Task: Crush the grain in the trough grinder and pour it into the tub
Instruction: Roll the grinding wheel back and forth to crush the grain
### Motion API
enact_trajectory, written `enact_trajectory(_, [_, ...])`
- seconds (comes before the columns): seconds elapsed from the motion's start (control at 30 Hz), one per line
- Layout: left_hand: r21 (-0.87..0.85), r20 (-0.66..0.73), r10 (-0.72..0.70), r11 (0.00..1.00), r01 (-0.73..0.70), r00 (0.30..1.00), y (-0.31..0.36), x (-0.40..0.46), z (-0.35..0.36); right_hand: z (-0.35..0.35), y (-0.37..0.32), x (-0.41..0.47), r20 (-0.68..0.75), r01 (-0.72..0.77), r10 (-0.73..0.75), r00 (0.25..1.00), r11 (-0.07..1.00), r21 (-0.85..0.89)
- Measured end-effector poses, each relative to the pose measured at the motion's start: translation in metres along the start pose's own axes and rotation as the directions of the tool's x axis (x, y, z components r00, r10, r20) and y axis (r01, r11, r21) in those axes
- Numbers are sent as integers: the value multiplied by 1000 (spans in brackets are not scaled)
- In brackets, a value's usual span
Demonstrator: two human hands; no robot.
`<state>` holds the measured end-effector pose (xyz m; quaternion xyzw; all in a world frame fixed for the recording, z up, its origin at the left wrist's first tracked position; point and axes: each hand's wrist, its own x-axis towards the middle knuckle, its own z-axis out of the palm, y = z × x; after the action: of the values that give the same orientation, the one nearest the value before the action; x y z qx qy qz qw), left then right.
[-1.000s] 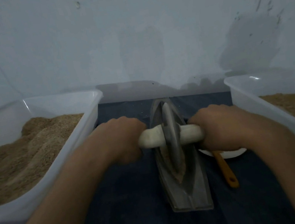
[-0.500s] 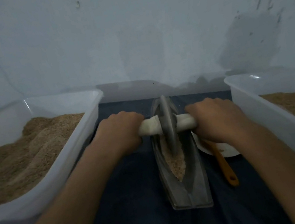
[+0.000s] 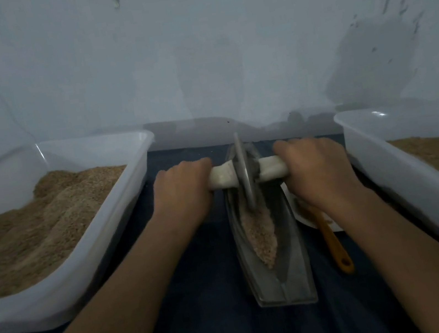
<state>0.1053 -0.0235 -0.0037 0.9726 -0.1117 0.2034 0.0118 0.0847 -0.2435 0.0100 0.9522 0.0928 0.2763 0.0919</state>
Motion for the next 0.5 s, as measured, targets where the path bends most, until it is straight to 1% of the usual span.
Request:
enact_trajectory(0.03, [3,17,10,1000,-11,1000,-1,0,-1,0,2,-1,5,8,-8,1000,1000,3])
enact_trajectory(0.07, [-7,66,26,1000,-26,997,-2,0,-5,-2,5,-2,43,15,-16,999,1000,17])
enact_trajectory(0.1, [-25,142,50,999,-47,989,-5,-2,-12,-7,9,-4,125,24,-30,992,999,48])
enact_trajectory(0.13, [-45,232,84,996,-76,969,-7,-5,-22,-14,13,-7,235,35,-56,970,995,93])
enact_trajectory(0.2, [-73,389,162,987,-145,907,-10,-12,-40,-30,19,-15,433,37,-122,893,979,200])
enact_trajectory(0.23, [-97,448,196,981,-171,872,-11,-16,-47,-37,20,-20,496,21,-148,856,967,253])
enact_trajectory(0.27, [-123,488,225,974,-189,843,-12,-20,-51,-42,21,-24,529,6,-168,832,956,295])
enact_trajectory(0.3, [-137,509,243,970,-201,826,-13,-22,-53,-45,21,-25,539,0,-181,823,948,318])
enact_trajectory(0.33, [-129,507,244,970,-207,826,-13,-23,-53,-45,20,-24,536,4,-181,825,949,315])
enact_trajectory(0.4, [-88,441,201,980,-181,875,-11,-17,-45,-36,16,-16,496,-3,-124,860,969,247])
enact_trajectory(0.43, [-72,374,167,986,-151,912,-9,-13,-38,-30,13,-10,448,-9,-78,891,982,189])
enact_trajectory(0.5, [-40,179,107,994,-101,978,-4,-5,-23,-16,5,1,282,-30,9,959,997,70])
